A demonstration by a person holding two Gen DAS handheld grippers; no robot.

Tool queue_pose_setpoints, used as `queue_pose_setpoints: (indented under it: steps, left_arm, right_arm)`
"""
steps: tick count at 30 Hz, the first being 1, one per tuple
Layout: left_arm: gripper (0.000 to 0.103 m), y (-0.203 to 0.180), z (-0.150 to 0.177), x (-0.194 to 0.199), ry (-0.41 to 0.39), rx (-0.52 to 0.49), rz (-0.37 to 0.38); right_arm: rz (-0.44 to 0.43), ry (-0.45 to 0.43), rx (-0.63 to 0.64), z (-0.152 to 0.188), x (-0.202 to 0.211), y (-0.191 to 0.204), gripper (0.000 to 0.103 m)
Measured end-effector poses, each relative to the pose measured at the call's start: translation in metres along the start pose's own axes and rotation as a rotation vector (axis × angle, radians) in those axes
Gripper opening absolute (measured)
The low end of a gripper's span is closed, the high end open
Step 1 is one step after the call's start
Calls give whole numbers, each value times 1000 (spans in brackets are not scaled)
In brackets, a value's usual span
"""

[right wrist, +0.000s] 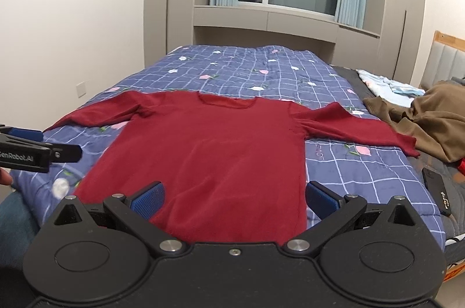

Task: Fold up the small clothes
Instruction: 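Move the right tool to the sweater's sleeve cuff and grasp it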

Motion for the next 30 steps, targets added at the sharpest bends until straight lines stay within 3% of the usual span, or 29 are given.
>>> queue_pose_setpoints:
  steps: [8, 16, 23, 30]
  left_arm:
    - [103, 2, -29, -61, 45, 14, -30]
    - [103, -8, -49, -135, 76, 74, -27]
    - [103, -44, -61, -215, 112, 90, -1]
    - [103, -95, -71, -295, 138, 88, 58]
  right_arm:
    - [24, 0, -28, -11, -60, -24, 103]
    - [29, -60, -124, -12, -118, -71, 103]
    - [149, -70, -191, -11, -163, -153, 103]
    - [303, 15, -265, 5, -220, -263, 103]
Point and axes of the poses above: each gripper's, at about its wrist camera, not at the fingertips, and x roughly against the way its jaws point, y to its left, z to its underside, the point moved 7 cm from there along -x, roughly the way its jaws point, and after that the axes turned 11 degrees about -y, right-handed, at the moved point
